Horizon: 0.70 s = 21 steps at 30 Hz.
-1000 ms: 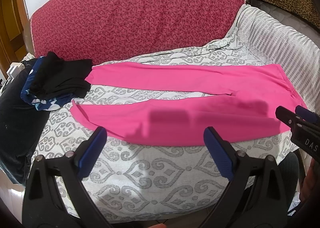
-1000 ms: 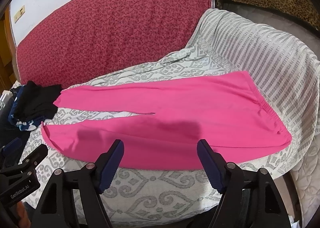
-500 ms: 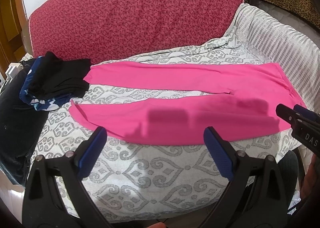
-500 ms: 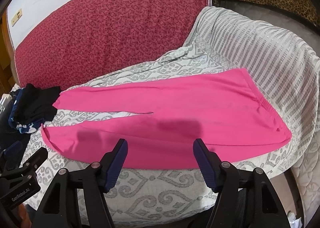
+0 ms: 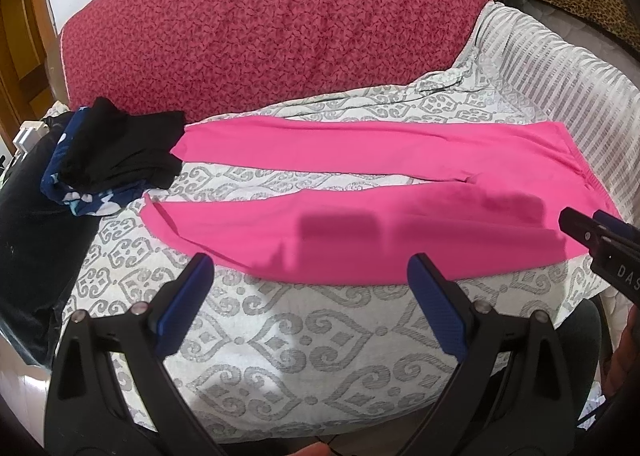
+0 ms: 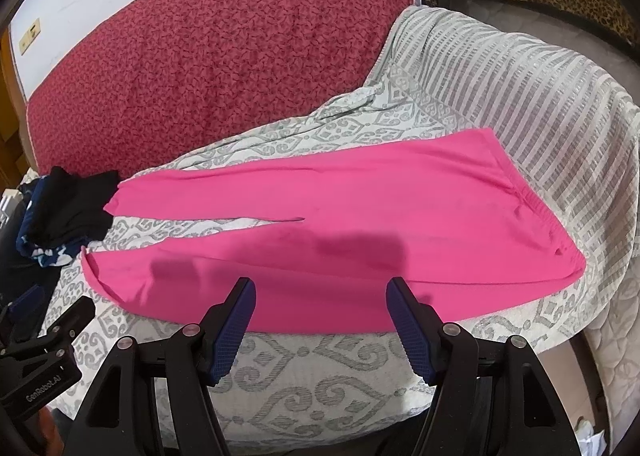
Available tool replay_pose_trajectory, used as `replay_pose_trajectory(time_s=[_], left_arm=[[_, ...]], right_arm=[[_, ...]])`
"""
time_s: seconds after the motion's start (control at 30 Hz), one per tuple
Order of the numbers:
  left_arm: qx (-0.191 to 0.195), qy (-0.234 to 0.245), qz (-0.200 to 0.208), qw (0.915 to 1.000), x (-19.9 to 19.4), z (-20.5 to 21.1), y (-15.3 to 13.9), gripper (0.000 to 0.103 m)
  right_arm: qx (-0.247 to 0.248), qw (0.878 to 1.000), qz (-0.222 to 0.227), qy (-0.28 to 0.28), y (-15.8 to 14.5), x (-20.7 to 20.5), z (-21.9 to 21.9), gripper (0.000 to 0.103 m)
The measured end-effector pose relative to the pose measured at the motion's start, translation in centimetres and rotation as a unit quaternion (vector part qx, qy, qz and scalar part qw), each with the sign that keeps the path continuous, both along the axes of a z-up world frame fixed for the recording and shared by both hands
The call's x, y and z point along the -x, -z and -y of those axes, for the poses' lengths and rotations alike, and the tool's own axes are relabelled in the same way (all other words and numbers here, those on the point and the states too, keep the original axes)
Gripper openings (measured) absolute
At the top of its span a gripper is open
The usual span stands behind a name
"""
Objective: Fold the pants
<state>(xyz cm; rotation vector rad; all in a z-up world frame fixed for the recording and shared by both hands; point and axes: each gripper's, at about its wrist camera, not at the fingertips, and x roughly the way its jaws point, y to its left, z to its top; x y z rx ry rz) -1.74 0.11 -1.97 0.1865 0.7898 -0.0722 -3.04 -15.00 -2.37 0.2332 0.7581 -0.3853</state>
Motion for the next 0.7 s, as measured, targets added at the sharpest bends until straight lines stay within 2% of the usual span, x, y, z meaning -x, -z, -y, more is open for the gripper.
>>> replay_pose_trajectory(time_s=[0.5,0.7], left_arm=[[0.013,0.008,-0.026,0.9995,-0.5,-0.2,1.2,0.097],[0.002,0.007,-0.022,0.9997,-0.4,0.1,1.4,0.097]], right_arm=[[-0.012,1.0,-0.009,0.009,0.8,-0.1,0.6,0.069],[-0.03,0.999,-0.009,0.008,1.2,0.0,1.1,0.069]])
